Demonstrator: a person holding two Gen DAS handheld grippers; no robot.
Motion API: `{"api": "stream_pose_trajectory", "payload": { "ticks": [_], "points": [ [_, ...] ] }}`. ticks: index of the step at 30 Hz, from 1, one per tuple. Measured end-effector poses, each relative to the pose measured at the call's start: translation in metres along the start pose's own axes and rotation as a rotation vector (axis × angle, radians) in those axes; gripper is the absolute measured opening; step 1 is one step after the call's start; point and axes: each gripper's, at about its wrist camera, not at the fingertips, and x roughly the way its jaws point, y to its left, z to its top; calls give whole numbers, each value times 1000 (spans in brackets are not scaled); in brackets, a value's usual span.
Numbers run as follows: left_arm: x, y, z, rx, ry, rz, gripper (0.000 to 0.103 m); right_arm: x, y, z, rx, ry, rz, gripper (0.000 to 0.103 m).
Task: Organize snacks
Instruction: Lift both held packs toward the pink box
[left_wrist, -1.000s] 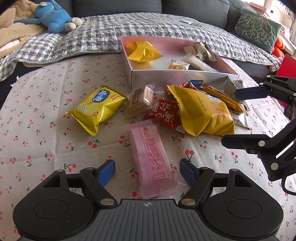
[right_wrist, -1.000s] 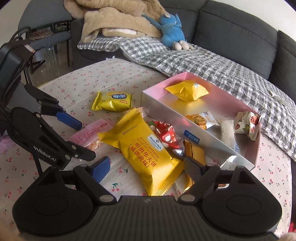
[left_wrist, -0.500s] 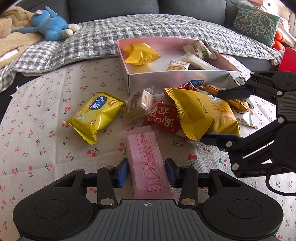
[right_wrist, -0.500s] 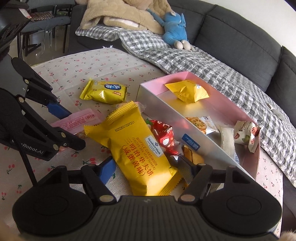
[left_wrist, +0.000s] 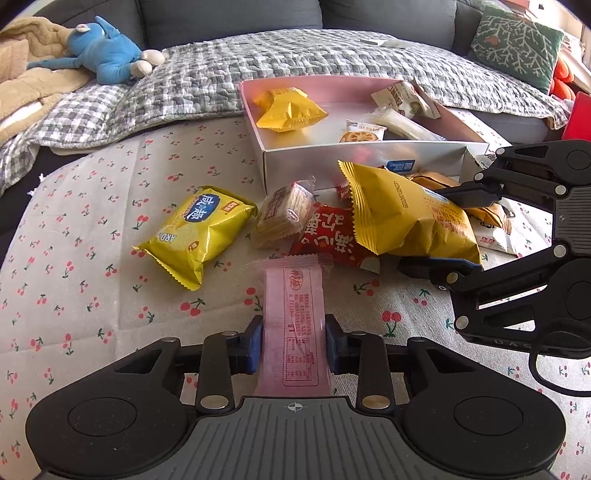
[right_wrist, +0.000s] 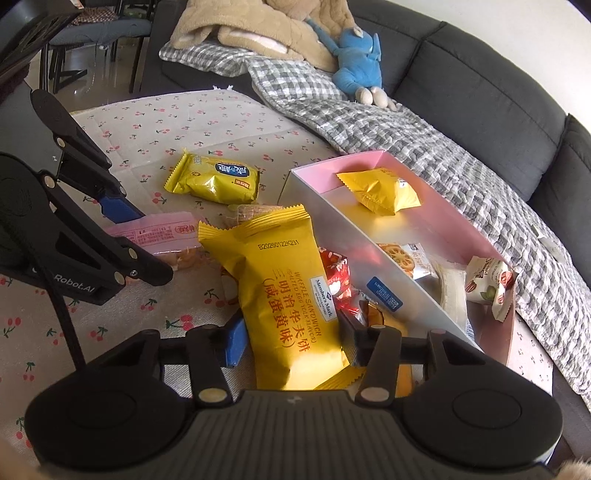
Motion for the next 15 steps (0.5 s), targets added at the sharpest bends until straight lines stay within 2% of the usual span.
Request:
{"api": "stream_pose_trajectory", "payload": {
  "ticks": [6, 15],
  "points": [
    [-1, 2, 1, -15, 11, 2, 30, -4, -1, 4, 36, -13, 24, 40],
    [-12, 8, 6, -42, -4, -6, 30, -14, -7, 12, 118, -18, 90, 38]
  ]
}}
